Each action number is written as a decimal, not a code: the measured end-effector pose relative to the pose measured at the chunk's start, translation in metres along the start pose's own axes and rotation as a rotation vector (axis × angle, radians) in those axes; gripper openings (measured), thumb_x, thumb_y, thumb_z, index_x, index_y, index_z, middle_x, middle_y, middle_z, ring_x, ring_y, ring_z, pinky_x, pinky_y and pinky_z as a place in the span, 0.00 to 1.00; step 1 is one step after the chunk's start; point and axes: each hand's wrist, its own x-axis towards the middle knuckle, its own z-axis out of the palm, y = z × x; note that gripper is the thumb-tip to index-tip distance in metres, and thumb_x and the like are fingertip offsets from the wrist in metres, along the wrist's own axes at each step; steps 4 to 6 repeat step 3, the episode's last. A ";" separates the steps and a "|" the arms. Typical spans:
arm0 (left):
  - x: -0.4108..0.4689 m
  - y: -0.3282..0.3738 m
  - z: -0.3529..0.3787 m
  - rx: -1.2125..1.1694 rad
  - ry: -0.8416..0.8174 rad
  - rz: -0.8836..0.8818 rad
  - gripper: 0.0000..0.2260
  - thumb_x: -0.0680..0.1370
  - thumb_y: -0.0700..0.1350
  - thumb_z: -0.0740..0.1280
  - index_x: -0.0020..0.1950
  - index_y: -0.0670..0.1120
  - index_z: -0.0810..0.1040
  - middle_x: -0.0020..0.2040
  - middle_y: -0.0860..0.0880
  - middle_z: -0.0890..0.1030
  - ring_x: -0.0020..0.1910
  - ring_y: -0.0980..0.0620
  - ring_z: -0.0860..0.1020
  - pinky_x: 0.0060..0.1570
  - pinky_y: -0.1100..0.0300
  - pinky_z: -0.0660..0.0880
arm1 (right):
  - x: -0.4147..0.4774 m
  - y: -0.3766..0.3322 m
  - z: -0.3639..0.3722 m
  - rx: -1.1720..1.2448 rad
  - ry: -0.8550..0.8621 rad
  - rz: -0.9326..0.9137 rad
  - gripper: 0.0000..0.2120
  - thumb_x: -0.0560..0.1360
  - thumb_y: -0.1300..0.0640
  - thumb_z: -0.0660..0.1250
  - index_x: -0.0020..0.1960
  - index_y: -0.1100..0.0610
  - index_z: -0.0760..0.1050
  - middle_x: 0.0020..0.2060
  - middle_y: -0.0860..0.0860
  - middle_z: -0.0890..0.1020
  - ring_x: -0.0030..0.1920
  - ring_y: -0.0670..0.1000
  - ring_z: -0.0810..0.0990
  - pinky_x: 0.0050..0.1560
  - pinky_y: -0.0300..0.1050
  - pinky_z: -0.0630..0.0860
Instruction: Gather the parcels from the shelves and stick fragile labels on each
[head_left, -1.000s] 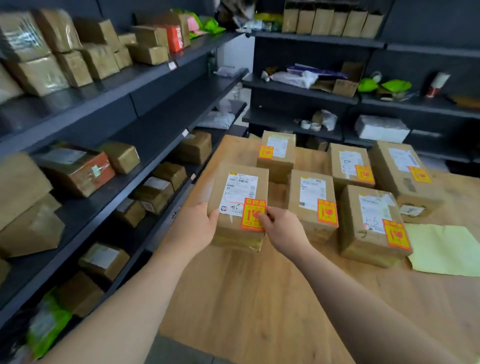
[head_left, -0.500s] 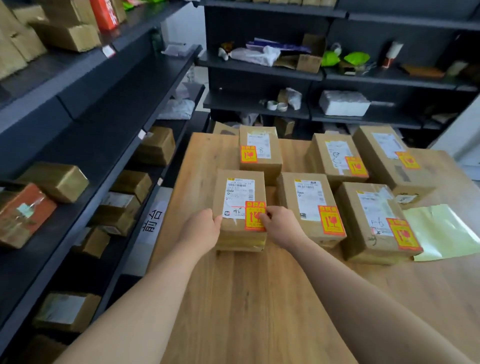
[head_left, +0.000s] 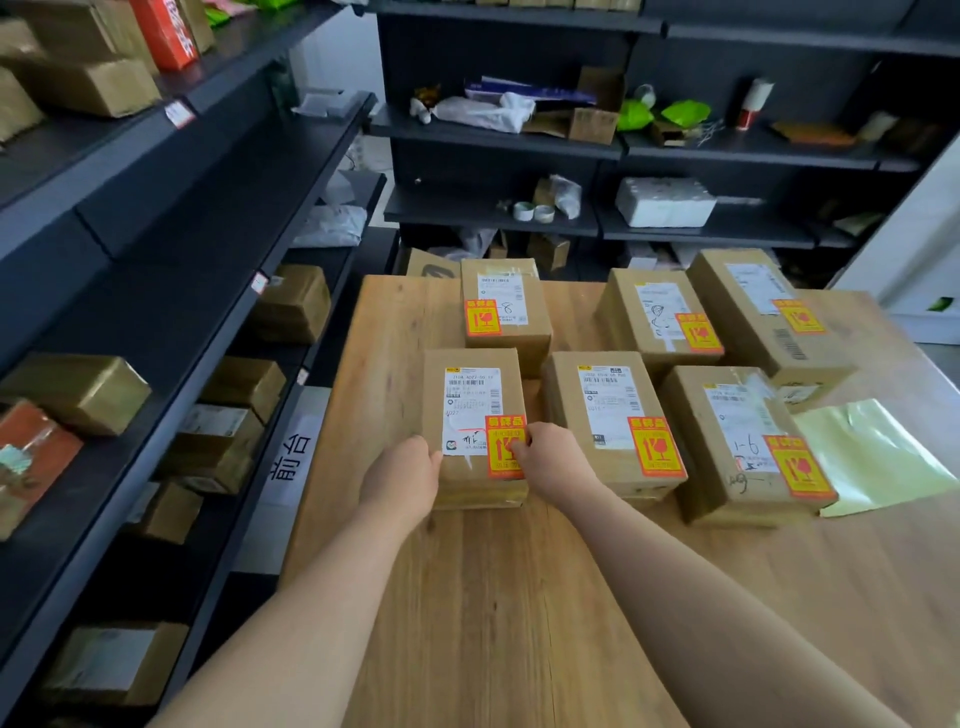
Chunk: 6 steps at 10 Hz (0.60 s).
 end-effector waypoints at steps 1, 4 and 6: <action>-0.002 0.006 -0.013 0.130 0.003 0.053 0.11 0.81 0.49 0.58 0.42 0.45 0.69 0.43 0.46 0.76 0.43 0.44 0.75 0.40 0.55 0.71 | -0.012 -0.001 -0.006 -0.078 0.115 -0.046 0.08 0.79 0.52 0.62 0.51 0.56 0.74 0.45 0.52 0.81 0.38 0.46 0.77 0.32 0.37 0.71; -0.014 0.030 -0.033 0.381 0.131 0.199 0.11 0.80 0.46 0.55 0.50 0.48 0.77 0.49 0.49 0.78 0.50 0.45 0.74 0.51 0.53 0.69 | -0.037 0.008 -0.037 -0.269 0.215 -0.097 0.08 0.80 0.53 0.61 0.52 0.55 0.77 0.44 0.51 0.79 0.43 0.50 0.78 0.40 0.42 0.77; -0.014 0.030 -0.033 0.381 0.131 0.199 0.11 0.80 0.46 0.55 0.50 0.48 0.77 0.49 0.49 0.78 0.50 0.45 0.74 0.51 0.53 0.69 | -0.037 0.008 -0.037 -0.269 0.215 -0.097 0.08 0.80 0.53 0.61 0.52 0.55 0.77 0.44 0.51 0.79 0.43 0.50 0.78 0.40 0.42 0.77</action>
